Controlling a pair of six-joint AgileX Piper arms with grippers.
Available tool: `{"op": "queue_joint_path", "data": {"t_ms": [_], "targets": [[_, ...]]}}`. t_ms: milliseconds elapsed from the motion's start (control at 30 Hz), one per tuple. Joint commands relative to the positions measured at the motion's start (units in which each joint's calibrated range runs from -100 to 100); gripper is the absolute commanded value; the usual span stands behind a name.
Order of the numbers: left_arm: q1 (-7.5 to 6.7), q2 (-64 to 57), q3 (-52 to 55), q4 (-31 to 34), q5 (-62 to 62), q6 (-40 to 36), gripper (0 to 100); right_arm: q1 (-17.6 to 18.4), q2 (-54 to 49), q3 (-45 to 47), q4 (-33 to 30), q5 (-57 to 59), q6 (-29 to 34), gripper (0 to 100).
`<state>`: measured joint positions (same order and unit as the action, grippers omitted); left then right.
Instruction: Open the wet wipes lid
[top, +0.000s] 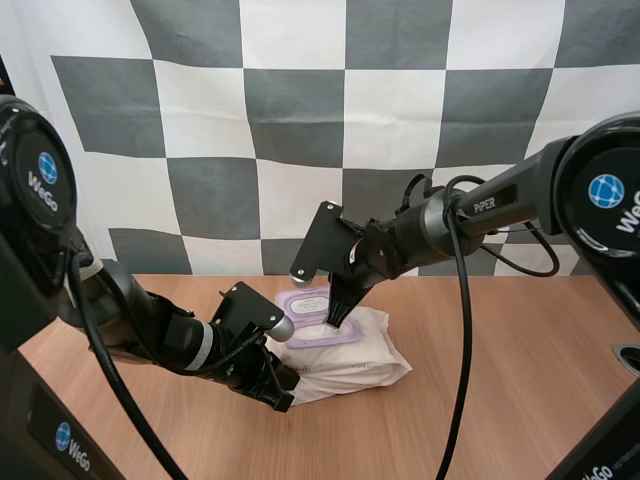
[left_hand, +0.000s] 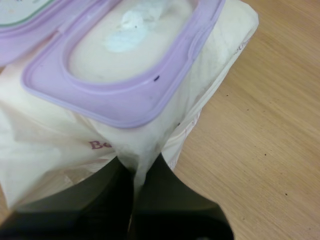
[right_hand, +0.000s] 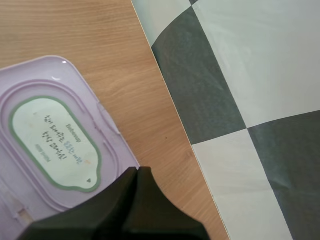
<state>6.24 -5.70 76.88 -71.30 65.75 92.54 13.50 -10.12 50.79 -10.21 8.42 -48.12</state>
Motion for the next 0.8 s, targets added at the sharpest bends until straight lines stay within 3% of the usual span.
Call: {"op": "queue_joint_path", "data": {"t_ms": [0,767], "targets": [[0.0,0.07,-0.06,0.01,0.11,0.73,0,0.0,0.37,-0.07,0.12,-0.24,0.01,0],[0.0,0.07,-0.06,0.36,0.46,0.73,0,-0.33,5.2,-0.07,2.31,1.61,0.01,0]]}}
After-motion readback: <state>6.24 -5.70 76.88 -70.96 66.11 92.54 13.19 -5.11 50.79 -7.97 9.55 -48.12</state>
